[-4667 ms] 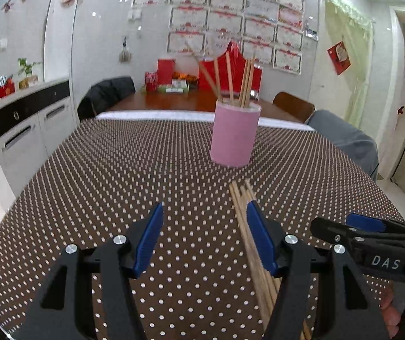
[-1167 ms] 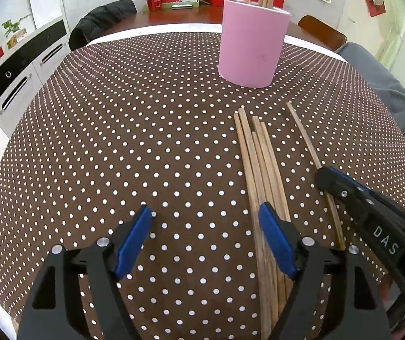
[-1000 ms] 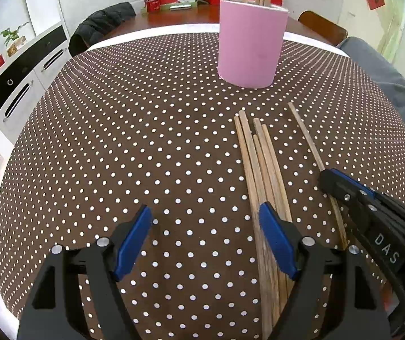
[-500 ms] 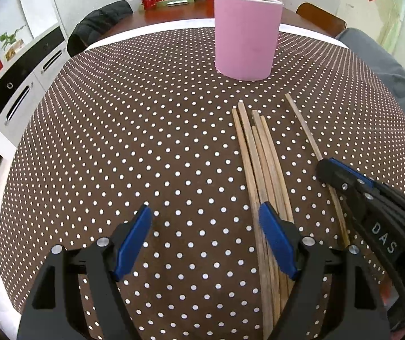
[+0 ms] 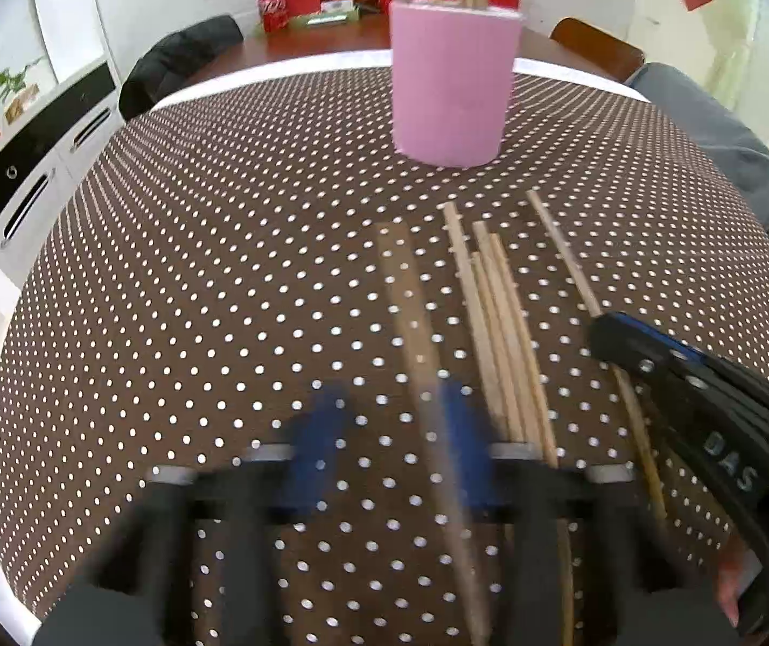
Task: Organize utensils
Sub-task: 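Lift both chopsticks upright and carry them above the pink cup, then lower the chopsticks into the pink cup and open both tools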
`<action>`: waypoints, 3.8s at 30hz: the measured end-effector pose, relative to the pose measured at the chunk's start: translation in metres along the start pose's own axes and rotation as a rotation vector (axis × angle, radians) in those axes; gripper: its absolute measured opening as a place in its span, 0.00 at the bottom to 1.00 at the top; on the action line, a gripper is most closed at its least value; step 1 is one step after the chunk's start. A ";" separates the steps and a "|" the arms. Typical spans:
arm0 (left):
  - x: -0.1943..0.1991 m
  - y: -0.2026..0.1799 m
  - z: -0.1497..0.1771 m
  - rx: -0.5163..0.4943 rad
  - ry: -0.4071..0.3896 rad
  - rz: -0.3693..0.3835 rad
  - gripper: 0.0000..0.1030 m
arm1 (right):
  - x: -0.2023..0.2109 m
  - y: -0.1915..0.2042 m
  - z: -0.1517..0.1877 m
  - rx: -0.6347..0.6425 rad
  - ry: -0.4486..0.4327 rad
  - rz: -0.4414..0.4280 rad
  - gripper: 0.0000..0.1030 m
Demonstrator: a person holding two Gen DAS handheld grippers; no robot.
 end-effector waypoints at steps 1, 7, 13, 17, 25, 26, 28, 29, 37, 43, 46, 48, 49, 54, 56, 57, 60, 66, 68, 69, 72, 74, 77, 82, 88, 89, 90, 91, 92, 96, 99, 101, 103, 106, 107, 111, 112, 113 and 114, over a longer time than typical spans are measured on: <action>-0.001 -0.001 0.000 -0.004 -0.012 0.005 0.07 | 0.000 0.001 0.000 0.007 -0.002 0.008 0.07; 0.003 0.002 0.001 0.019 -0.049 0.097 0.06 | 0.000 0.002 -0.001 0.020 -0.012 0.039 0.07; 0.017 0.007 -0.004 0.064 -0.112 0.203 0.06 | 0.010 0.002 -0.010 0.011 -0.051 0.055 0.07; 0.033 0.010 -0.014 0.081 -0.198 0.215 0.06 | 0.017 0.000 -0.016 -0.006 -0.067 0.061 0.07; 0.050 0.006 -0.047 0.092 -0.300 0.230 0.06 | 0.042 0.003 -0.035 -0.028 -0.129 0.017 0.07; 0.053 0.005 -0.051 0.090 -0.307 0.234 0.06 | 0.044 0.003 -0.038 -0.030 -0.135 0.011 0.07; 0.060 0.000 -0.055 0.081 -0.323 0.238 0.06 | 0.050 0.004 -0.043 -0.019 -0.162 0.023 0.07; 0.063 -0.003 -0.056 0.071 -0.332 0.236 0.06 | 0.053 0.005 -0.046 -0.014 -0.176 0.031 0.07; 0.088 -0.008 -0.081 0.031 -0.395 0.226 0.06 | 0.081 0.022 -0.076 0.035 -0.284 0.044 0.07; 0.096 -0.007 -0.101 0.021 -0.415 0.229 0.06 | 0.094 0.030 -0.099 0.059 -0.350 0.067 0.07; 0.101 -0.008 -0.115 0.000 -0.443 0.217 0.06 | 0.100 0.034 -0.111 0.071 -0.378 0.077 0.07; 0.103 -0.008 -0.122 -0.011 -0.455 0.209 0.06 | 0.105 0.038 -0.122 0.079 -0.407 0.090 0.07; 0.104 -0.007 -0.127 -0.012 -0.461 0.200 0.06 | 0.108 0.040 -0.128 0.082 -0.421 0.101 0.07; 0.115 -0.010 -0.157 -0.044 -0.521 0.189 0.06 | 0.121 0.047 -0.153 0.082 -0.476 0.102 0.07; 0.120 -0.012 -0.169 -0.057 -0.545 0.180 0.06 | 0.126 0.048 -0.163 0.085 -0.495 0.106 0.07; 0.124 -0.013 -0.176 -0.063 -0.561 0.178 0.06 | 0.130 0.050 -0.170 0.087 -0.511 0.111 0.07; 0.135 -0.016 -0.194 -0.072 -0.605 0.161 0.06 | 0.139 0.054 -0.186 0.090 -0.539 0.111 0.07; 0.144 -0.020 -0.226 -0.077 -0.657 0.141 0.06 | 0.131 0.059 -0.204 0.130 -0.526 0.123 0.06; 0.140 -0.016 -0.227 -0.054 -0.639 0.186 0.06 | 0.117 0.047 -0.205 0.090 -0.496 0.127 0.07; 0.139 -0.014 -0.227 -0.055 -0.637 0.182 0.06 | 0.108 0.042 -0.205 0.081 -0.474 0.130 0.07; 0.136 -0.009 -0.225 -0.072 -0.643 0.155 0.06 | 0.080 0.031 -0.204 0.065 -0.398 0.131 0.10; 0.132 -0.006 -0.223 -0.076 -0.633 0.153 0.06 | 0.061 0.026 -0.201 0.059 -0.354 0.137 0.10; 0.124 -0.003 -0.219 -0.074 -0.619 0.160 0.06 | 0.027 0.020 -0.193 0.052 -0.293 0.133 0.04; 0.116 0.006 -0.219 -0.063 -0.601 0.156 0.06 | -0.014 0.007 -0.184 0.033 -0.176 0.134 0.02; 0.114 0.009 -0.220 -0.070 -0.593 0.155 0.06 | -0.060 -0.048 -0.183 -0.071 -0.032 0.281 0.80; 0.113 0.010 -0.220 -0.070 -0.586 0.153 0.05 | -0.065 -0.054 -0.185 -0.075 -0.041 0.315 0.79; 0.111 0.011 -0.221 -0.070 -0.581 0.154 0.05 | -0.070 -0.062 -0.187 -0.057 -0.043 0.380 0.80; 0.109 0.012 -0.221 -0.069 -0.572 0.153 0.05 | -0.077 -0.065 -0.188 -0.041 -0.036 0.404 0.79; 0.107 0.012 -0.221 -0.068 -0.564 0.150 0.05 | -0.083 -0.066 -0.188 -0.034 -0.023 0.407 0.79; 0.099 0.017 -0.223 -0.063 -0.535 0.138 0.06 | -0.119 -0.067 -0.188 0.015 0.064 0.453 0.75; 0.092 0.021 -0.222 -0.067 -0.518 0.122 0.06 | -0.140 -0.074 -0.186 0.008 0.112 0.477 0.44; 0.089 0.022 -0.222 -0.068 -0.511 0.122 0.06 | -0.139 -0.072 -0.192 0.026 0.072 0.491 0.20; 0.085 0.026 -0.223 -0.062 -0.506 0.120 0.06 | -0.135 -0.072 -0.192 0.017 0.075 0.489 0.09; 0.081 0.030 -0.227 -0.044 -0.503 0.133 0.05 | -0.129 -0.071 -0.200 -0.057 0.076 0.418 0.06; 0.081 0.031 -0.228 -0.040 -0.503 0.136 0.06 | -0.121 -0.072 -0.202 -0.061 0.050 0.411 0.06; 0.088 0.031 -0.233 -0.040 -0.527 0.132 0.06 | -0.063 -0.051 -0.218 -0.088 -0.086 0.313 0.06; 0.091 0.030 -0.235 -0.038 -0.535 0.137 0.06 | -0.044 -0.044 -0.224 -0.088 -0.136 0.289 0.06; 0.096 0.028 -0.237 -0.039 -0.545 0.145 0.06 | -0.031 -0.040 -0.227 -0.083 -0.169 0.278 0.06; 0.101 0.026 -0.239 -0.041 -0.557 0.149 0.06 | -0.012 -0.033 -0.232 -0.076 -0.217 0.261 0.06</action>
Point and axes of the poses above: each gripper's, at about its wrist camera, not at the fingertips, and x roughly against the way its jaws point, y to its left, z to its underside, the point moved 10 cm from there along -x, roughly the way its jaws point, and after that the axes turned 12 degrees about z, right-handed, at the moved point
